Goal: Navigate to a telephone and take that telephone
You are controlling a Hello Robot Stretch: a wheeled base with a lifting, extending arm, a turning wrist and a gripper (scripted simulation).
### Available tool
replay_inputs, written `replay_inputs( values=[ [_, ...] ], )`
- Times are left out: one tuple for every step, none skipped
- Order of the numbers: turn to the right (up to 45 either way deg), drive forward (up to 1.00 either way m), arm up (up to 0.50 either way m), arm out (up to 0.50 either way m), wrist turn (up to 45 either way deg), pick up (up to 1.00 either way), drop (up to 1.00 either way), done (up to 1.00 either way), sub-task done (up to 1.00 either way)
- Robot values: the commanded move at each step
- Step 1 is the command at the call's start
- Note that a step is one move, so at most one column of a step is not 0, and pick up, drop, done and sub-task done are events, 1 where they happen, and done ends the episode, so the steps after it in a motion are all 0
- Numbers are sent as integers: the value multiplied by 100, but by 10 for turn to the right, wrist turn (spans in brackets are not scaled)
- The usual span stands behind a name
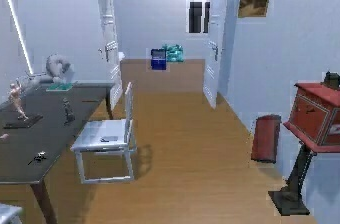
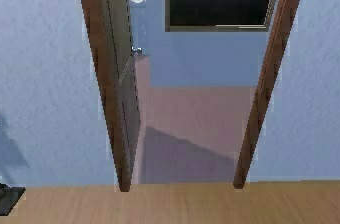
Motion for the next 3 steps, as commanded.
replay_inputs(
  values=[
    [-30,0,0,0,0,0,0,0,0],
    [0,90,0,0,0,0,0,0,0],
    [-450,0,0,0,0,0,0,0,0]
  ],
)
